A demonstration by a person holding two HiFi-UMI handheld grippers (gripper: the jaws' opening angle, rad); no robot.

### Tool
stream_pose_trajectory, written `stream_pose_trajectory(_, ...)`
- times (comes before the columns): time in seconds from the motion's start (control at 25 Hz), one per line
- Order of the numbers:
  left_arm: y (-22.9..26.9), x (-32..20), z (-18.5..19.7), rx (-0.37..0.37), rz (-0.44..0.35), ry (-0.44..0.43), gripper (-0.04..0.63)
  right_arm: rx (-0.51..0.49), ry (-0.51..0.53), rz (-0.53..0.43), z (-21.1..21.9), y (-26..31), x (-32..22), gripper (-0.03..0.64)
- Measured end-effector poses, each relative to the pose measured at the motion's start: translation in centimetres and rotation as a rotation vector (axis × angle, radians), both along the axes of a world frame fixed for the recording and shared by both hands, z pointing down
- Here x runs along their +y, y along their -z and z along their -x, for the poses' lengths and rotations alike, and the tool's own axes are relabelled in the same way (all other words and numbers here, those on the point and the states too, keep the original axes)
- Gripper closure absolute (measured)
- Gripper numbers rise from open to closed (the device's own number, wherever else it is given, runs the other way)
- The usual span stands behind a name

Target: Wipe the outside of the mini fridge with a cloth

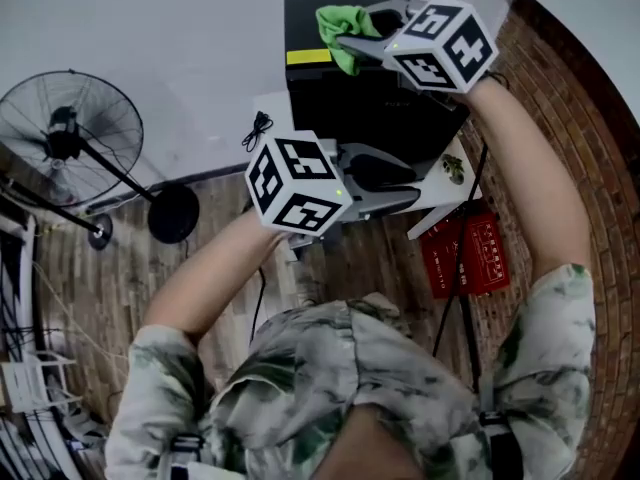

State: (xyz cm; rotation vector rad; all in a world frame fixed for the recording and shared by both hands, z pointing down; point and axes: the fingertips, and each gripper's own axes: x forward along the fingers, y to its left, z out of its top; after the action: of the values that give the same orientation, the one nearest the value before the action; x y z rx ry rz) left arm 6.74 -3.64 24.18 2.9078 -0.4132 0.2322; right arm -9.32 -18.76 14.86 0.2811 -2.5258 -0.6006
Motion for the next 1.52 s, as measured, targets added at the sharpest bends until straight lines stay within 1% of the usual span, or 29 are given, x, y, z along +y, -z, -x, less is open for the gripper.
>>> stream_pose_trajectory(0.12, -0.7, -1.4, 0.4, 0.013, 0.017, 0.001, 0.505, 0.042, -0.006, 0.012, 1.9, -1.9, -1.9, 0.502)
stream_pose_trajectory(0.32, -0.9, -3.8, 0.2, 0.036, 0.033, 0.004, 0.505, 0.083, 0.009, 0.029, 4.8, -4.2, -4.4, 0.502)
stream_pose_trajectory(0.44, -1.0, -5.3, -0.4, 0.037, 0.037, 0.001, 0.505, 0.112, 0.003, 0.017, 5.3, -5.1, -6.0, 0.502)
stream_pose_trajectory(0.52, -1.2, -6.1, -0.7, 0.045, 0.039, 0.001, 0.505, 0.137, -0.006, 0.01, 4.7, -5.8, -6.9, 0.502)
stream_pose_trajectory(0.68, -1.1, -7.6, -1.6, 0.054, 0.046, -0.011, 0.505, 0.165, -0.044, 0.021, 2.1, -6.7, -9.3, 0.502)
stream_pose_trajectory(0.92, -1.1, -9.4, -3.8, 0.036, 0.039, -0.048, 0.505, 0.174, -0.131, 0.042, -4.0, -6.8, -13.7, 0.502)
stream_pose_trajectory(1.32, -1.4, -11.2, -5.8, 0.033, 0.054, -0.068, 0.505, 0.13, -0.355, 0.103, -14.6, -6.9, -20.8, 0.502)
stream_pose_trajectory(1.44, -1.5, -11.5, -6.1, 0.031, 0.052, -0.068, 0.505, 0.122, -0.406, 0.092, -17.0, -6.7, -22.4, 0.502)
stream_pose_trajectory(1.52, -1.5, -11.5, -6.2, 0.029, 0.054, -0.069, 0.505, 0.117, -0.428, 0.09, -17.9, -6.5, -22.9, 0.502)
